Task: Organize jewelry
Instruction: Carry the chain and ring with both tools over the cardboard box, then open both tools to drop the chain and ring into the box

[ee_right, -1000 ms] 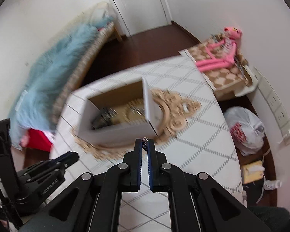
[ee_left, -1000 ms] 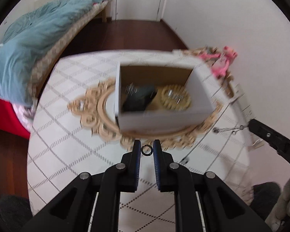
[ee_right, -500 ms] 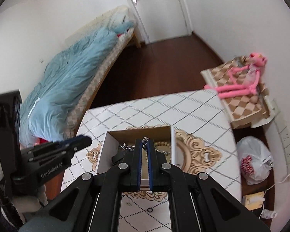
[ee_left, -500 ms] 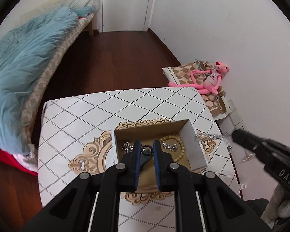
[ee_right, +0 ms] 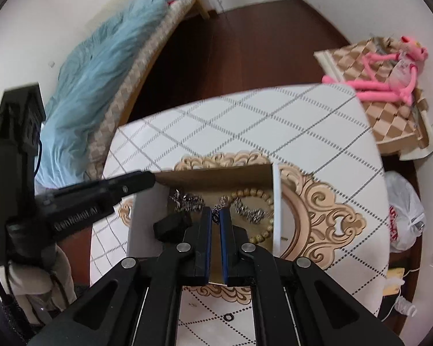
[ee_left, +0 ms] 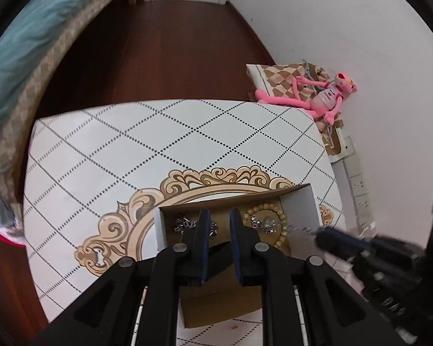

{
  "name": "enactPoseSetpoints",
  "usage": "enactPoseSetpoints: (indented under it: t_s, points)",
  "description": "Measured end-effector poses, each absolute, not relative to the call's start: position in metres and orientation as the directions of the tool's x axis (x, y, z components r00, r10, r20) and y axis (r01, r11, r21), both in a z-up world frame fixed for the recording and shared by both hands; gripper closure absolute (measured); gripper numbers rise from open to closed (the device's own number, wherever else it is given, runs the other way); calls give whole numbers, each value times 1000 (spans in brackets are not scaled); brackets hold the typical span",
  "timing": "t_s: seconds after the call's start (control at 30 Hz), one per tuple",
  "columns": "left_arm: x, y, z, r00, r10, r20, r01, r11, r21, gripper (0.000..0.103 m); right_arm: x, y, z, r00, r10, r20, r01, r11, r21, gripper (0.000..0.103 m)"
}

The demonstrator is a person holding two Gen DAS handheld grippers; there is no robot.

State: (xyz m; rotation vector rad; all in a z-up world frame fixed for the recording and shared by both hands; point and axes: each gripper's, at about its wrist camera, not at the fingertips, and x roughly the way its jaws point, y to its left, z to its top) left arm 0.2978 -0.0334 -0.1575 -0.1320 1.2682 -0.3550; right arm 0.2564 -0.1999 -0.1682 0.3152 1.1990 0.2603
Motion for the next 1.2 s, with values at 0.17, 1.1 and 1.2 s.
enactPoseSetpoints:
  t_s: [0.17,1.1,1.2]
  points:
    - [296,-25,-147,302,-284,-910,156,957,-246,44,259,-198,-178,306,320,-897,-27,944,328,95]
    - [187,-6,-122,522,15,-853,47,998,46,1,182,-189,-157,400,-11,-916,34,999,3,5]
    - [173,-6,-111,542,30,-840,25,998,52,1,171,-191,-143,430,-21,-903,46,999,-1,5]
